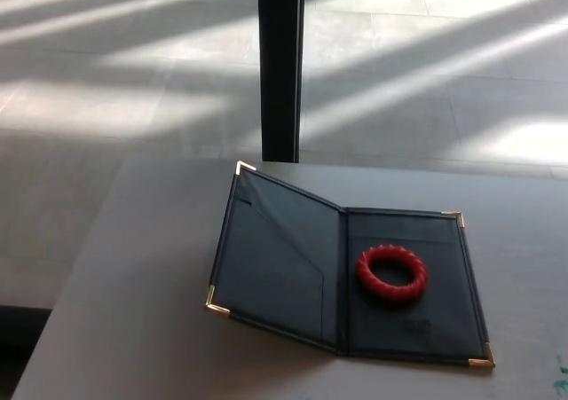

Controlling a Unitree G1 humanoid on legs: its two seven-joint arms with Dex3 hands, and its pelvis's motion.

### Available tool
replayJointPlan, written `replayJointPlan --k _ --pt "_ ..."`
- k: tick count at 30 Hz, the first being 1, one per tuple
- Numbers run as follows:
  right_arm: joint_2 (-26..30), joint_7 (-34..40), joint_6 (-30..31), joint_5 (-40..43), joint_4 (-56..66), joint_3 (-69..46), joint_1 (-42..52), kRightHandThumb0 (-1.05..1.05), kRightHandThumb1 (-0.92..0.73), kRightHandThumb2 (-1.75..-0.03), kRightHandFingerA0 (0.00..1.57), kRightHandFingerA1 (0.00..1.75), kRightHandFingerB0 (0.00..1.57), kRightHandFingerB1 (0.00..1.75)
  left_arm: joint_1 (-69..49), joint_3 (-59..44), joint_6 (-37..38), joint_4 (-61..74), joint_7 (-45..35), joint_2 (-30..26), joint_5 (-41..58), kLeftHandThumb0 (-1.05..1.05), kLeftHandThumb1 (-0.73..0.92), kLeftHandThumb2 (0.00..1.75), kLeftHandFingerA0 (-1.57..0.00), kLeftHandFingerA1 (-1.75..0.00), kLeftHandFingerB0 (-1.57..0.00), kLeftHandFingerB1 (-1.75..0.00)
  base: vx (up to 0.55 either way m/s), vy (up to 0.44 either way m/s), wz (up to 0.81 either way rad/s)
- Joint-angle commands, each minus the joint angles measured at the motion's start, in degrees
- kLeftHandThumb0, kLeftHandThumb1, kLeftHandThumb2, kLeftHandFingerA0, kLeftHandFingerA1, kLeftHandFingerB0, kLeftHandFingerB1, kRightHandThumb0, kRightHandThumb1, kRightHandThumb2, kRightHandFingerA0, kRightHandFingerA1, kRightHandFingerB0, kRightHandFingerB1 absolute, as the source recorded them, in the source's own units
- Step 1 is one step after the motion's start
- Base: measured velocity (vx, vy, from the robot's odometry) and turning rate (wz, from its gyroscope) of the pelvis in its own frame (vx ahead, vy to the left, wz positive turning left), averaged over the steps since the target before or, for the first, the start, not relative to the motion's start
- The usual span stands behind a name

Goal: There is a diary kept infront of the robot and the robot uses its right hand to grab its cover and puses it to the left to open it.

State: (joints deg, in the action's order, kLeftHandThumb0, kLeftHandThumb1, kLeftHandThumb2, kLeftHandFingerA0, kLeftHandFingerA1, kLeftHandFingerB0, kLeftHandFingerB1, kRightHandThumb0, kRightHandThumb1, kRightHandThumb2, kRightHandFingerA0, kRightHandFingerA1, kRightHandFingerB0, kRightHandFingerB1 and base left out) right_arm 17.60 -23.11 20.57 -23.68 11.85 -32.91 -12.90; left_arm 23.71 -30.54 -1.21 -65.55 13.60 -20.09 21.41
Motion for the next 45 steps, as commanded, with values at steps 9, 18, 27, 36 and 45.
replayJointPlan --k 9,18,27,36,45 --pt "4.5 15.55 -15.06 34.92 -34.53 -52.09 11.52 -0.51 -0.63 -1.02 0.84 0.8 0.62 0.69 -5.86 -4.55 1.35 -0.09 -1.33 -0.88 2.87 -0.84 0.92 0.99 -0.45 -1.27 -0.37 -0.96 0.0 0.0 0.0" --pt "6.81 18.73 -22.27 32.84 -48.8 -51.71 11.73 -0.49 -0.63 -1.02 0.82 0.81 0.58 0.67 -6.06 -5.44 1.38 -0.07 -1.52 -0.67 2.89 -0.86 0.92 0.99 -0.42 -1.26 -0.35 -0.97 0.0 0.0 0.0" --pt "7.18 21.19 -18.02 35.37 -57.81 -54.29 9.3 -0.45 -0.7 -1.08 0.76 0.78 0.48 0.63 -6.57 -5.96 0.51 -0.52 -2.34 -1.19 2.34 -0.84 0.92 1.02 -0.36 -1.24 -0.3 -0.95 0.0 0.0 0.0" --pt "6.73 17.71 -13.18 38.09 -59.82 -54.27 8.25 -0.44 -0.72 -1.11 0.57 0.72 0.31 0.56 -6.43 -6.03 0.44 -0.53 -2.1 -0.54 1.75 -0.86 0.92 1.02 -0.44 -1.28 -0.35 -1.01 0.0 0.0 0.0" --pt "7.32 16.77 -14.46 39.89 -61.63 -50.49 8.91 -0.54 -0.92 -0.67 0.64 0.67 0.47 0.49 -6.8 -6.32 0.55 -0.47 -2.66 -0.32 1.56 -0.85 0.92 1.01 -0.42 -1.27 -0.33 -0.99 0.0 0.0 0.0"
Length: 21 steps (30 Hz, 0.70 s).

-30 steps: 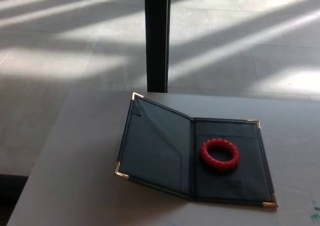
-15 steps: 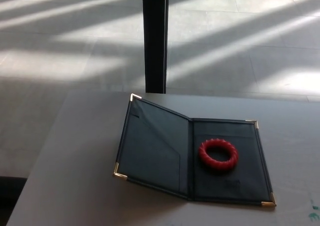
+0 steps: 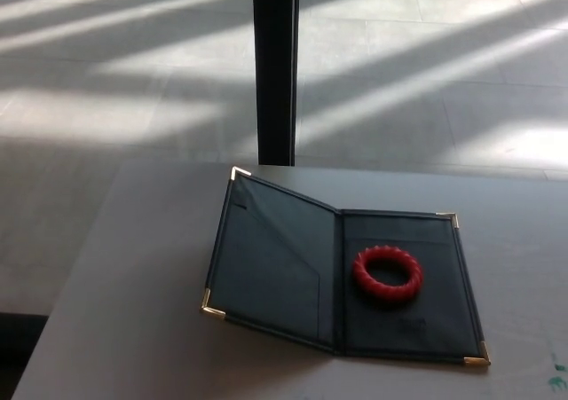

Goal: There is a diary kept infront of the robot and the robot uses its right hand to grab its cover and puses it to the left to open it.

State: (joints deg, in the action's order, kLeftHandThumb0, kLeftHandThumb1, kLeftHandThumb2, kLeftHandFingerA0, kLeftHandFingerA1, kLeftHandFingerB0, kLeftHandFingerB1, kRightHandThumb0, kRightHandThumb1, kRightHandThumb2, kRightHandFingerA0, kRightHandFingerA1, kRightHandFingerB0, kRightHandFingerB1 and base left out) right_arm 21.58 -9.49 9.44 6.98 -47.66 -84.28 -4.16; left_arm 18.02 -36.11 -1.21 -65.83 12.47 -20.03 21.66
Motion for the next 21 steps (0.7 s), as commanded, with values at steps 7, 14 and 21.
replayJointPlan --k 7,14,21 --pt "2.79 2.19 -2.89 12.74 -0.17 4.33 1.16 -0.54 -0.92 -0.69 0.6 0.71 0.44 0.5 -1.82 -1.26 0.32 -0.23 -2.2 -0.48 1.4 -0.86 0.92 1.02 -0.41 -1.25 -0.32 -0.97 0.0 0.0 0.0" --pt "2.99 3.27 -3.8 15.95 -0.04 8.2 3.43 -0.55 -0.92 -0.67 0.64 0.7 0.48 0.5 -2.23 -0.81 0.19 -0.22 -2.24 -0.43 1.18 -0.8 0.91 1.37 -0.63 -1.07 -0.46 -0.87 0.0 0.0 0.0" --pt "2.71 3.88 -3.15 19.08 1.63 11.67 4.95 -0.55 -0.92 -0.68 0.62 0.68 0.46 0.47 -2.61 -0.69 0.21 0.01 -2.53 -0.4 1.62 -0.89 0.92 1.07 -0.47 -1.08 -0.42 -0.9 0.0 0.0 0.0"
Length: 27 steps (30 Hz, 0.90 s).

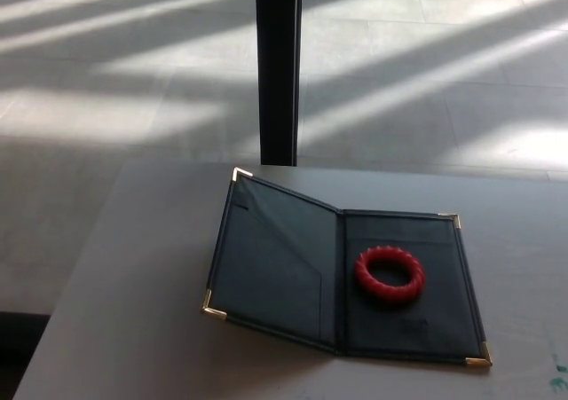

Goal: There is a diary kept infront of the robot and the robot uses its right hand to grab its cover and puses it to the left to open it.

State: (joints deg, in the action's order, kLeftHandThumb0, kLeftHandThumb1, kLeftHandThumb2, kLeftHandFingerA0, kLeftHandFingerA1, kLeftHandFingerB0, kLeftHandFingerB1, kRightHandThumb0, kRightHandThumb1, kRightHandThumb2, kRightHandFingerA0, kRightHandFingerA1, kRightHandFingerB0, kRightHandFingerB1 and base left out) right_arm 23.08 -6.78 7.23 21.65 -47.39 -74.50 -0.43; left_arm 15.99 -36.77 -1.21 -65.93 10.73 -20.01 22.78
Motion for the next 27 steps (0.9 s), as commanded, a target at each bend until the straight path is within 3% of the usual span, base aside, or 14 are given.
replayJointPlan --k 1,3,4,8,10,11,15,16,17,18,20,23,24,27 --pt "1.29 1.77 -0.85 4.74 1.37 2.33 1.23 -0.55 -0.92 -0.68 0.62 0.68 0.46 0.47 -0.58 -0.01 0.1 0.1 -0.88 -0.47 0.54 -0.89 0.92 1.07 -0.47 -1.08 -0.42 -0.9 0.0 0.0 0.0" --pt "1.6 2.05 -1.44 5.13 0.91 3.54 1.64 -0.56 -0.92 -0.67 0.64 0.68 0.48 0.48 -1.51 -0.13 0.21 0.27 -1.22 -0.47 0.71 -0.89 0.92 1.07 -0.48 -1.08 -0.42 -0.9 0.0 0.0 0.0" --pt "1.57 2.53 -1.64 5.5 1.05 3.85 1.72 -0.55 -0.91 -0.67 0.65 0.69 0.49 0.48 -1.55 -0.12 0.25 0.57 -1.04 -0.29 0.77 -0.86 0.92 1.03 -0.43 -1.31 -0.34 -0.99 0.0 0.0 0.0" --pt "1.65 3.51 -2.0 7.02 1.85 4.99 2.29 -0.56 -0.92 -0.67 0.67 0.73 0.5 0.5 -1.82 0.33 0.18 0.57 -1.7 -0.1 0.76 -0.85 0.92 1.02 -0.38 -1.22 -0.32 -1.0 0.0 0.0 0.0" --pt "1.53 2.74 -1.43 8.05 2.32 5.34 2.69 -0.55 -0.92 -0.68 0.6 0.7 0.44 0.49 -1.92 0.37 0.22 0.81 -1.42 -0.07 0.77 -0.86 0.92 1.04 -0.4 -1.24 -0.34 -1.02 0.0 0.0 0.0" --pt "1.76 2.58 -1.37 8.14 1.84 5.86 2.75 -0.56 -0.92 -0.68 0.6 0.64 0.45 0.47 -1.96 0.23 -0.02 0.97 -1.32 -0.17 0.97 -0.88 0.92 1.07 -0.46 -1.07 -0.39 -0.88 0.0 0.0 0.0" --pt "2.78 2.62 -2.88 8.34 -0.58 7.88 2.32 -0.56 -0.91 -0.67 0.63 0.64 0.49 0.49 -2.33 0.06 0.09 1.11 -1.88 -0.28 1.31 -0.91 0.92 1.08 -0.46 -1.08 -0.41 -0.9 0.0 0.0 0.0" --pt "2.5 2.94 -2.35 8.65 0.24 7.96 2.78 -0.55 -0.91 -0.67 0.65 0.65 0.49 0.48 -2.33 -0.16 0.03 1.23 -1.71 -0.26 1.55 -0.87 0.92 1.02 -0.4 -1.27 -0.34 -1.01 0.0 0.0 0.0" --pt "2.21 3.47 -1.86 9.0 1.16 8.12 3.15 -0.55 -0.92 -0.67 0.67 0.69 0.49 0.49 -2.39 -0.06 0.02 1.28 -2.1 -0.29 1.52 -0.92 0.92 1.08 -0.46 -1.09 -0.41 -0.93 0.0 0.0 0.0" --pt "2.14 3.68 -1.75 9.2 1.45 8.26 3.27 -0.55 -0.92 -0.67 0.67 0.69 0.49 0.49 -2.42 0.03 0.03 1.29 -2.3 -0.3 1.47 -0.92 0.92 1.08 -0.46 -1.09 -0.41 -0.93 0.0 0.0 0.0" --pt "2.64 3.5 -2.0 9.5 1.23 8.98 2.89 -0.55 -0.92 -0.67 0.65 0.68 0.48 0.49 -2.38 -0.09 0.0 1.55 -2.39 -0.03 1.71 -0.86 0.92 1.04 -0.35 -1.25 -0.29 -1.01 0.0 0.0 0.0" --pt "2.74 2.69 -1.65 10.38 1.51 9.65 3.21 -0.57 -0.92 -0.69 0.57 0.65 0.43 0.47 -2.24 -0.29 0.09 1.64 -2.0 0.2 1.85 -0.86 0.92 1.03 -0.37 -1.24 -0.3 -1.03 0.0 0.0 0.0" --pt "3.14 2.88 -1.59 10.3 1.23 9.96 3.21 -0.55 -0.92 -0.69 0.58 0.63 0.45 0.48 -2.32 -0.36 0.03 1.64 -1.46 0.43 1.85 -0.89 0.92 1.05 -0.44 -1.07 -0.4 -0.91 0.0 0.0 0.0" --pt "3.09 3.6 -2.26 10.01 1.13 11.01 3.15 -0.56 -0.91 -0.67 0.63 0.64 0.48 0.48 -1.85 -0.34 0.13 1.33 -1.22 0.35 1.62 -0.9 0.92 1.07 -0.45 -1.07 -0.4 -0.9 0.0 0.0 0.0"
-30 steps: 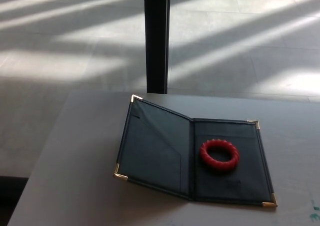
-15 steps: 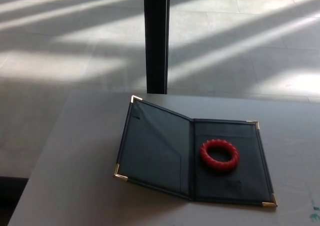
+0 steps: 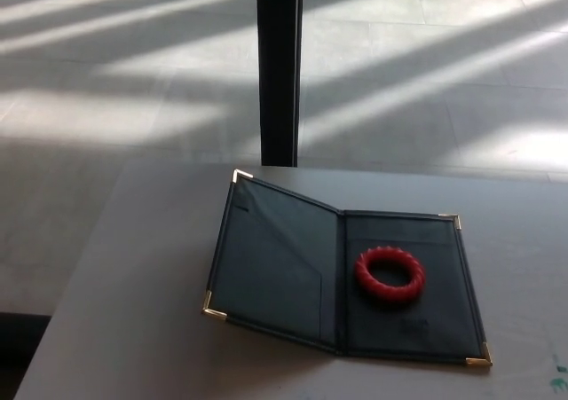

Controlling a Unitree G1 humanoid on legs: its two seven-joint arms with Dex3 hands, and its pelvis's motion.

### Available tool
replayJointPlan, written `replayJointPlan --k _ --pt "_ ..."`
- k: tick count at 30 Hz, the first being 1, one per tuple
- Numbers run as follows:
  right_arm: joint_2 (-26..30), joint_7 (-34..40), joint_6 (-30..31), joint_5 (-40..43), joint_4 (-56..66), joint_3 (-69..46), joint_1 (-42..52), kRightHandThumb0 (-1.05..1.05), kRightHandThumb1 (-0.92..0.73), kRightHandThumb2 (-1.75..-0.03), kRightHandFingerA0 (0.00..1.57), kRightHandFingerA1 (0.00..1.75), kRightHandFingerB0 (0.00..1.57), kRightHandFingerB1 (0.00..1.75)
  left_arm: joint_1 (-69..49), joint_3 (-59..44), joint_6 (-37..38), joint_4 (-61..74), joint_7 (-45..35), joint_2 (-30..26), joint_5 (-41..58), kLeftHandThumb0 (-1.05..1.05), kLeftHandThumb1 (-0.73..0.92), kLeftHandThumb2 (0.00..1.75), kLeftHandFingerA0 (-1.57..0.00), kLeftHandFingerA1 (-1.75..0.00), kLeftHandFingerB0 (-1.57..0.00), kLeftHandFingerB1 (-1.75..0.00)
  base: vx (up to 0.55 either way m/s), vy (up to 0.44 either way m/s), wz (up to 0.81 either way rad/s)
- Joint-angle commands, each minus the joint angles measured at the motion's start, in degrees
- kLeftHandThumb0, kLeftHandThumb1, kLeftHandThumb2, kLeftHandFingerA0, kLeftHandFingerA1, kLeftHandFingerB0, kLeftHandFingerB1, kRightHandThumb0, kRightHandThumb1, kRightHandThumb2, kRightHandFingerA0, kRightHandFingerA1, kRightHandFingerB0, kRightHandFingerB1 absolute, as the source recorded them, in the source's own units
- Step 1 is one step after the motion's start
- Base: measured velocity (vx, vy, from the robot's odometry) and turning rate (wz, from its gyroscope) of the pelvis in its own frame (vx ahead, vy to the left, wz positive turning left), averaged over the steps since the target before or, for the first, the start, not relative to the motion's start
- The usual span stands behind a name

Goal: There is a diary kept infront of the robot and the robot uses its right hand to grab its cover and puses it to the left to open it.

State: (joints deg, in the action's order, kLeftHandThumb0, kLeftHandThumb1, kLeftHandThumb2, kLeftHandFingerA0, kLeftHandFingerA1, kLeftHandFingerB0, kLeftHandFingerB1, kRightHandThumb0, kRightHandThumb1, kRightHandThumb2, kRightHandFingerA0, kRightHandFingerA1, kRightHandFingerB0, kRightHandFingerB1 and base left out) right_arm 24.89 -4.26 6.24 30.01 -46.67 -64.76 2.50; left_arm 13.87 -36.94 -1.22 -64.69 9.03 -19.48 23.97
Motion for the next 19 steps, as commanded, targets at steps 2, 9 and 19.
replayJointPlan --k 2,9,19 --pt "1.08 0.66 -1.52 2.03 0.2 1.76 0.31 -0.55 -0.92 -0.67 0.6 0.65 0.46 0.47 0.68 0.07 0.28 0.17 0.39 -0.32 0.2 -0.9 0.92 1.07 -0.48 -1.11 -0.41 -0.91 0.0 0.0 0.0" --pt "1.63 1.05 -1.23 3.09 0.43 2.66 0.34 -0.56 -0.92 -0.68 0.62 0.74 0.46 0.47 1.16 0.02 0.45 -0.58 0.24 -0.34 0.24 -0.85 0.92 1.03 -0.37 -1.26 -0.32 -1.07 0.0 0.0 0.0" --pt "2.01 2.1 -1.14 4.1 0.68 3.42 0.89 -0.55 -0.92 -0.68 0.65 0.75 0.49 0.48 1.01 0.73 0.16 -0.79 0.34 -0.26 -0.31 -0.86 0.92 1.03 -0.41 -1.26 -0.36 -1.04 0.0 0.0 0.0"
